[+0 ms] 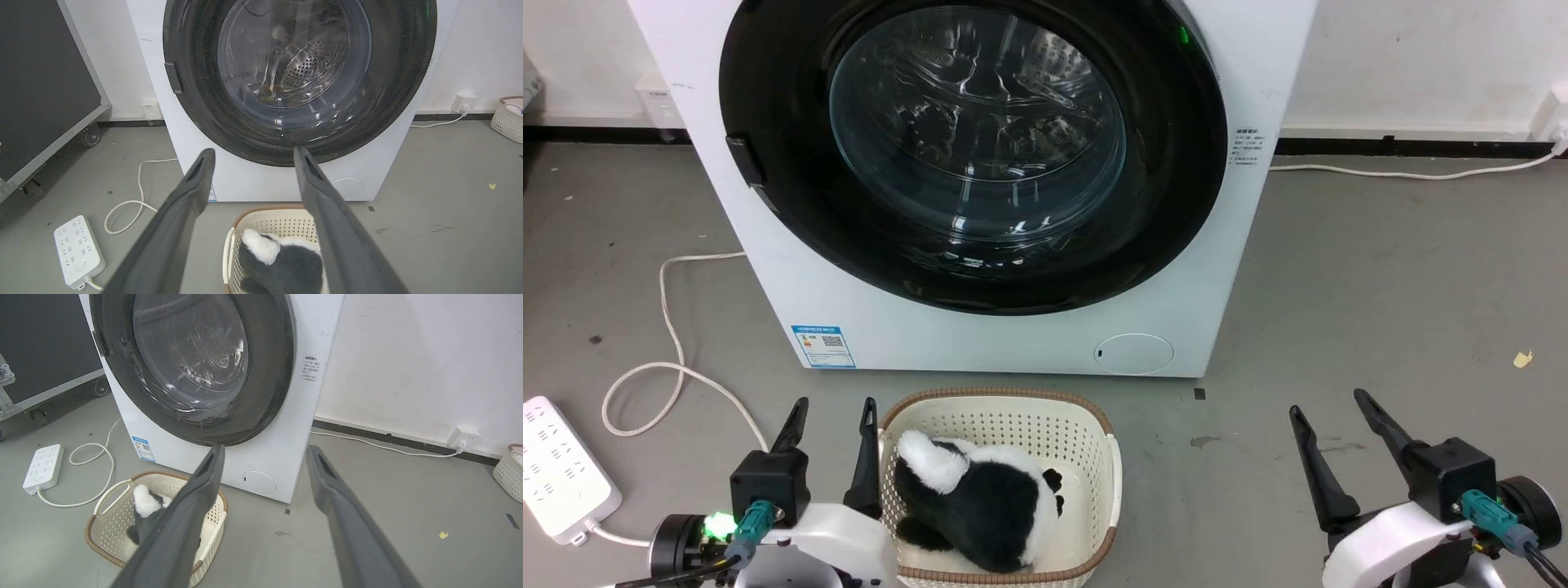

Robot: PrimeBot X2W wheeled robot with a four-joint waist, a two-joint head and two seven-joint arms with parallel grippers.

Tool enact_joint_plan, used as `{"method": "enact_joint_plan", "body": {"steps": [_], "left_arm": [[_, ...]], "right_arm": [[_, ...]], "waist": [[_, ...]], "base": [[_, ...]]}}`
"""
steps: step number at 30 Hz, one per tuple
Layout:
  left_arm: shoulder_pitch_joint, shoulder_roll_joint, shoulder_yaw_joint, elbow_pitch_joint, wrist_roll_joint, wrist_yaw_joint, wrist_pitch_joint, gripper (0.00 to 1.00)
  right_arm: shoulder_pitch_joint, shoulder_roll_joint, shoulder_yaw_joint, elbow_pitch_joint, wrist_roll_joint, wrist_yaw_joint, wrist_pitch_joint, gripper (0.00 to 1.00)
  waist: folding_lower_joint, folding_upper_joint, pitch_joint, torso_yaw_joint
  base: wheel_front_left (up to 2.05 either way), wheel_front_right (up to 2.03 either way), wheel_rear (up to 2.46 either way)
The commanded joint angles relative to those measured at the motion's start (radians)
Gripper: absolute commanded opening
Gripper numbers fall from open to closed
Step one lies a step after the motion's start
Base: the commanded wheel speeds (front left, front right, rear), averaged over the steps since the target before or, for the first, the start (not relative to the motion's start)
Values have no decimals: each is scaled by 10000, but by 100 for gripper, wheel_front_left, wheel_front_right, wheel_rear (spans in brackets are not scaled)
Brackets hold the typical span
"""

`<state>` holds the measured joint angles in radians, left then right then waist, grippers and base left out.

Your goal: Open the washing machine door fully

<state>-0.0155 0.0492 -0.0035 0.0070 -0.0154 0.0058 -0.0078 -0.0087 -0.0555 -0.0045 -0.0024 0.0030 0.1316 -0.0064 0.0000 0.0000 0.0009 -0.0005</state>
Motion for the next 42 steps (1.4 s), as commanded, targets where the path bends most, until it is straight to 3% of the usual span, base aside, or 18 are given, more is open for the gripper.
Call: {"method": "enact_joint_plan", "body": {"steps": [1,23,35,36,37,38,42], "left_arm": [[-5,1,-38,47,-94,30,-92,100],[-129,2,-276,131,-491,81,-532,100],[-509,4,-536,54,-731,180,-824,100],[-542,4,-558,48,-750,189,-845,100],[-574,4,-579,39,-771,200,-866,100],[-604,4,-603,29,-792,209,-887,100],[-728,4,-725,6,-830,236,-971,100]], "right_arm": [[34,3,-49,19,103,-1,-108,100],[-35,-10,-108,15,180,-2,-547,100],[-889,-588,3,38,585,-3,-822,100],[-989,-641,15,43,659,-3,-819,64],[-1091,-692,21,49,748,-3,-804,9],[-1195,-744,12,55,842,-3,-785,0],[-1636,-909,-139,87,1280,-4,-692,0]], "waist": [[0,0,2,0],[0,0,336,130],[0,0,959,388],[0,0,1001,409],[0,0,1046,432],[0,0,1089,461],[0,0,1285,589]], "base": [[0,0,0],[0,0,0],[0,0,0],[0,0,0],[0,0,0],[0,0,0],[0,0,0]]}}
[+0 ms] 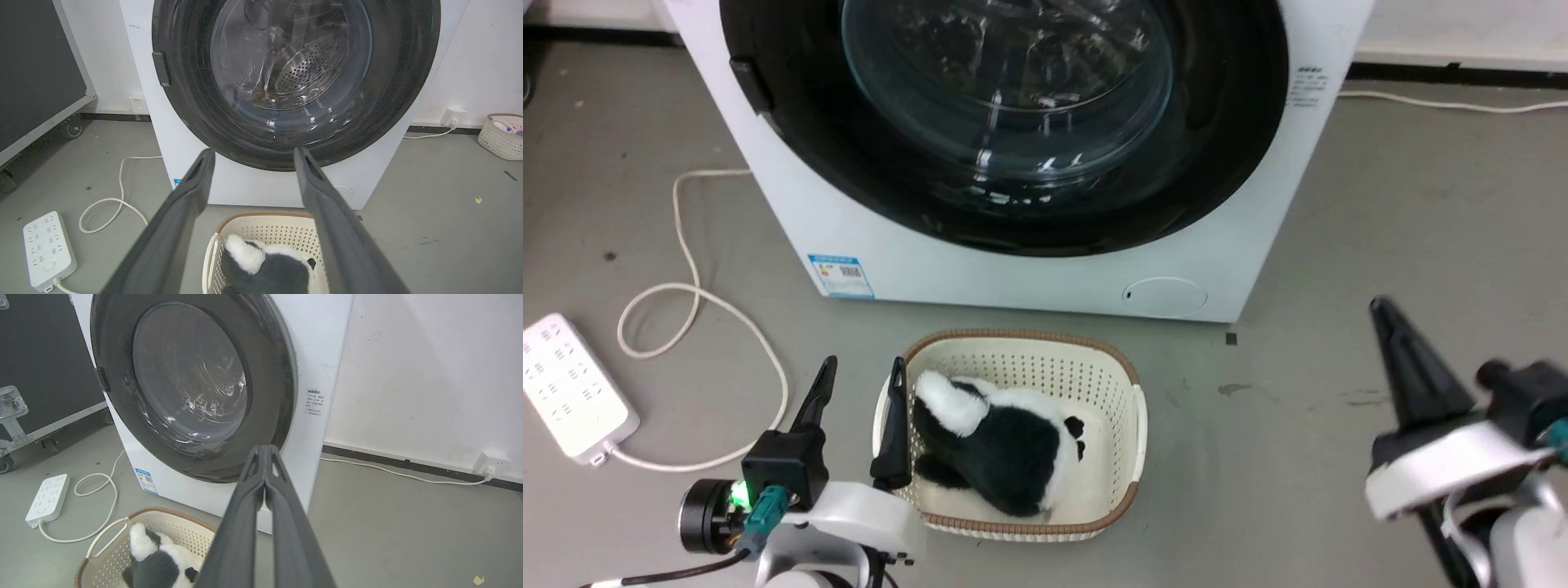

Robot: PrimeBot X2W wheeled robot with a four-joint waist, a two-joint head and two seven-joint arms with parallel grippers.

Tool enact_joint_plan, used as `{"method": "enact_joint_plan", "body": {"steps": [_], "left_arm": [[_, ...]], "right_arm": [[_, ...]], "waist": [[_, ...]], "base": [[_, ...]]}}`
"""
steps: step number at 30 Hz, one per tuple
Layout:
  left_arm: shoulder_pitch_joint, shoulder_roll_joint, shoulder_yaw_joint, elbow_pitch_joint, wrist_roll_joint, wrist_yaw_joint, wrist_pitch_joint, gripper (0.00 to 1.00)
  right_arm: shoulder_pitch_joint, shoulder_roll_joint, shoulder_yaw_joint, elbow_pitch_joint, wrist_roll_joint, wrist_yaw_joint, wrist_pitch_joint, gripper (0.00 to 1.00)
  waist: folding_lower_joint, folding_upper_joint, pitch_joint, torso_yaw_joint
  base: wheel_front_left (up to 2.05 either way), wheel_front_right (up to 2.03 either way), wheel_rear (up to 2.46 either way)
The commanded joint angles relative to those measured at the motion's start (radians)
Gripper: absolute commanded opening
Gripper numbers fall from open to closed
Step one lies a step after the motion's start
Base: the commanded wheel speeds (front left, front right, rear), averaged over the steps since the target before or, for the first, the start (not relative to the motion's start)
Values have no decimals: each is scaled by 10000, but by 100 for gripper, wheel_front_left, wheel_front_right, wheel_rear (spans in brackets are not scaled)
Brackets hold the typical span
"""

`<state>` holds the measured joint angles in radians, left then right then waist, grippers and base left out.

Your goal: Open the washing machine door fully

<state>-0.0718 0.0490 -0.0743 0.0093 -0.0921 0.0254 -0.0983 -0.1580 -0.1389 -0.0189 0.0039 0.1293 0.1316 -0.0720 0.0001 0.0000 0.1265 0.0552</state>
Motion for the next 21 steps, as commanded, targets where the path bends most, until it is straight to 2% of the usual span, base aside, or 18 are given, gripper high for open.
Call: {"method": "enact_joint_plan", "body": {"steps": [1,5,11,21], "left_arm": [[-200,6,-47,-24,-77,47,-87,100],[-332,6,-132,-57,-150,92,-170,100],[-507,7,-244,-148,-312,178,-295,100],[-741,8,-332,-295,-555,257,-504,100]], "right_arm": [[-271,-101,-51,37,151,-4,-3,0],[-823,-173,-250,146,765,-4,208,0],[-1897,-242,-822,677,1891,-5,1075,0],[-3942,-157,-1617,1847,2761,-5,2290,0]], "waist": [[-1,0,82,64],[-1,0,290,185],[-1,0,607,405],[-1,0,1279,676]], "base": [[0,0,0],[0,0,0],[0,0,0],[0,0,0]]}}
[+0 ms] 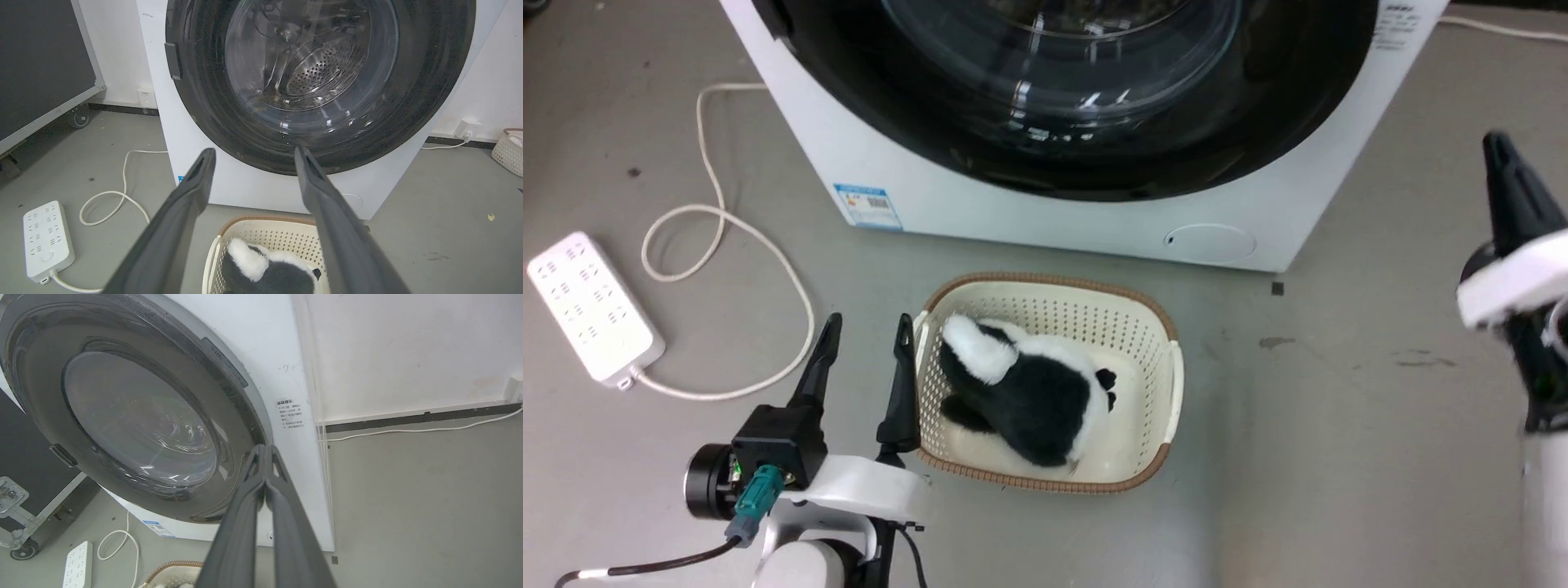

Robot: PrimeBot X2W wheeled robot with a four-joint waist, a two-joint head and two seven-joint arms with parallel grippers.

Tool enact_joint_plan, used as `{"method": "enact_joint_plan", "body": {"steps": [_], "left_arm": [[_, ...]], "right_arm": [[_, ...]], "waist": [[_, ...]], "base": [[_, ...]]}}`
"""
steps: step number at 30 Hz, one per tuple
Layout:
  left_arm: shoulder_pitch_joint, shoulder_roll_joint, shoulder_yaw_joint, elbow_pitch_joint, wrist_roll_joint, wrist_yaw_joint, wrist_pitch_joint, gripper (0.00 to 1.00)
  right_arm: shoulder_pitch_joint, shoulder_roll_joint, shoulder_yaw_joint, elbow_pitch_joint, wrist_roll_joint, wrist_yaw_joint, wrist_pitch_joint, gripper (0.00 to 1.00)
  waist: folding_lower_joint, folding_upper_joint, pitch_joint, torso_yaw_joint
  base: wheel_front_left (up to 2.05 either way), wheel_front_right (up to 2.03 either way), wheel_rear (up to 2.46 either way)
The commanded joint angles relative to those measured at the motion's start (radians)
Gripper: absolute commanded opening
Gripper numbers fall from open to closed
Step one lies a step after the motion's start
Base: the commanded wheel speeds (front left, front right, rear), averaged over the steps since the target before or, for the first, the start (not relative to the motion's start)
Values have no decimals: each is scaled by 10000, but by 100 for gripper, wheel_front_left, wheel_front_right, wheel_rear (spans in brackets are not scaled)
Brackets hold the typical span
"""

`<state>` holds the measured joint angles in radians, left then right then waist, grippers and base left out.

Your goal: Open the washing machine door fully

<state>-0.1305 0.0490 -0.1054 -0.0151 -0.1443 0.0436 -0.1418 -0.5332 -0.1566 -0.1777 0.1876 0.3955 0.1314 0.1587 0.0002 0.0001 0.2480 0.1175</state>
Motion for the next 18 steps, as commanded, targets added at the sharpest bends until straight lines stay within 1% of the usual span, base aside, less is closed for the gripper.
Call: {"method": "enact_joint_plan", "body": {"steps": [1,9,18], "left_arm": [[-185,8,-34,-60,-58,82,-90,100],[-407,8,-213,-130,-275,177,-256,100],[-627,9,-388,-168,-509,262,-445,100]], "right_arm": [[-403,41,-108,162,174,-3,113,0],[-2222,190,-1152,1643,830,-4,1395,0],[-4324,195,-2443,3164,1300,-5,2795,0]], "waist": [[-2,-1,132,84],[-2,-1,624,355],[-2,-1,1125,654]], "base": [[0,0,0],[0,0,0],[0,0,0]]}}
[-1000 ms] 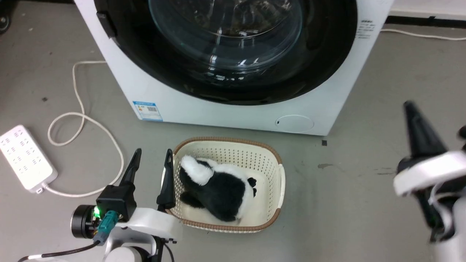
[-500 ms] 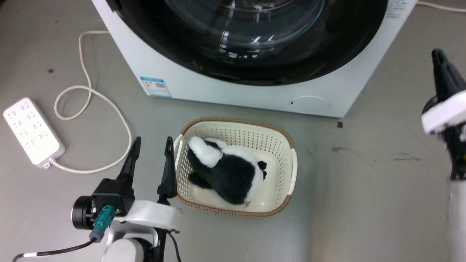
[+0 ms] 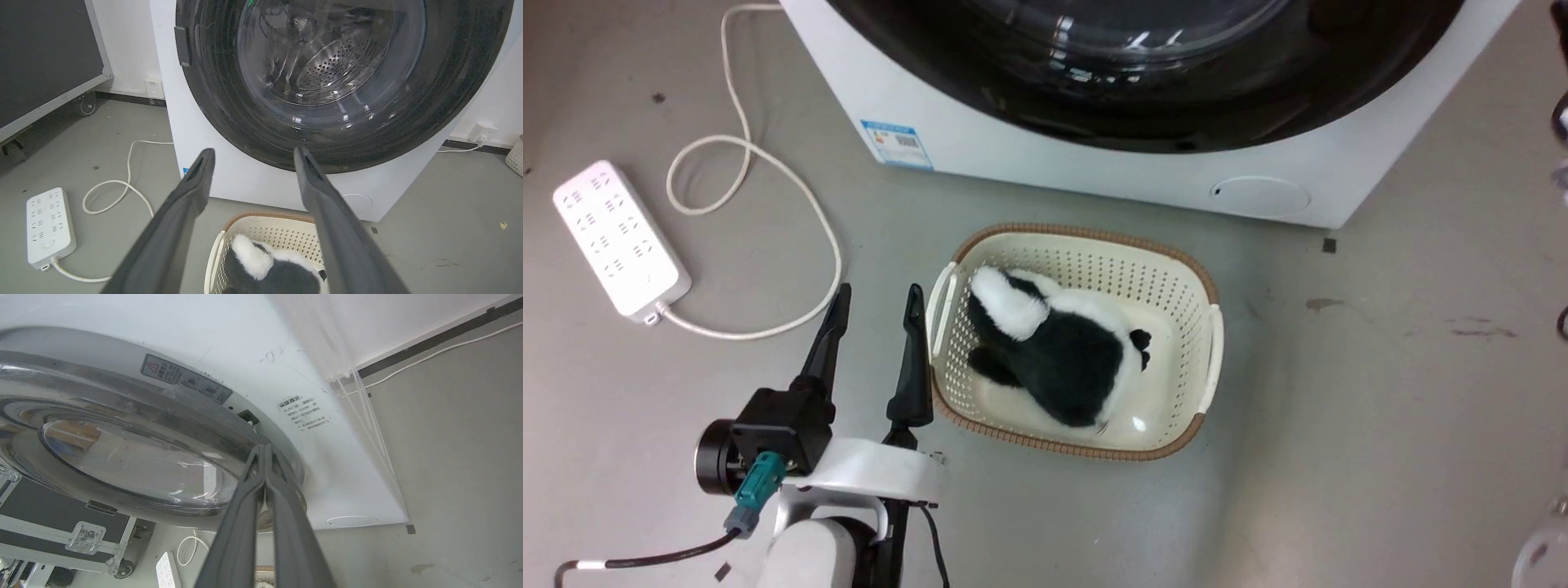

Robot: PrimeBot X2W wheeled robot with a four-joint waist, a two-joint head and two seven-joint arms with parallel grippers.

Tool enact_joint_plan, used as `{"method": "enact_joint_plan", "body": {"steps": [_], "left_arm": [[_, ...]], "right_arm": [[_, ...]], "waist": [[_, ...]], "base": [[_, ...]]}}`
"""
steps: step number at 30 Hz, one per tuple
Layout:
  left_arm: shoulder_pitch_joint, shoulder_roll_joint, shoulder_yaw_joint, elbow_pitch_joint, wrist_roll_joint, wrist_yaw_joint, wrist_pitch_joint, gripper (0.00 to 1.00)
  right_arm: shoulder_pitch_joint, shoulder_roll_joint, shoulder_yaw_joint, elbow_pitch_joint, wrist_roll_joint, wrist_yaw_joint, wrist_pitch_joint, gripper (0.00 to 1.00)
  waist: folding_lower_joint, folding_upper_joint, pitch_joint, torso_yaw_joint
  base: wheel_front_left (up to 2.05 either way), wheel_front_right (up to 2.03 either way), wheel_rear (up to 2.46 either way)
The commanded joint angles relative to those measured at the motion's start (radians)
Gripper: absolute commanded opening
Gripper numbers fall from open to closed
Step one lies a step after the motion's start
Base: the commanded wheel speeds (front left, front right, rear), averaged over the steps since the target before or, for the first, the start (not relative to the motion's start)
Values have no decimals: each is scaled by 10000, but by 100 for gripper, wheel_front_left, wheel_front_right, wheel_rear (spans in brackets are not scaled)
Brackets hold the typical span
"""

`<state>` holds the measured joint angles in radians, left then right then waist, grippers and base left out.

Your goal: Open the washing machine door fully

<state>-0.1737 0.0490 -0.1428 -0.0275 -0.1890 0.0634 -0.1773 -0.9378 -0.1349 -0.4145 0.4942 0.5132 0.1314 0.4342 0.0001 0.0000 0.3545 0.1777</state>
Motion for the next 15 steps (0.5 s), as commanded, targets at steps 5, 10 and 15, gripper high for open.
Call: {"method": "enact_joint_plan", "body": {"steps": [5,10,15], "left_arm": [[-341,10,-112,-76,-231,120,-195,100],[-439,10,-214,-101,-374,170,-298,100],[-480,10,-320,-132,-505,221,-404,100]], "right_arm": [[-1300,-118,-579,734,174,-5,674,0],[-2207,-278,-1177,1404,209,-5,1284,0],[-3000,-495,-1913,2123,184,-6,1839,0]], "waist": [[-1,0,305,242],[-1,0,507,459],[-1,0,695,658]], "base": [[0,0,0],[0,0,0],[0,0,0]]}}
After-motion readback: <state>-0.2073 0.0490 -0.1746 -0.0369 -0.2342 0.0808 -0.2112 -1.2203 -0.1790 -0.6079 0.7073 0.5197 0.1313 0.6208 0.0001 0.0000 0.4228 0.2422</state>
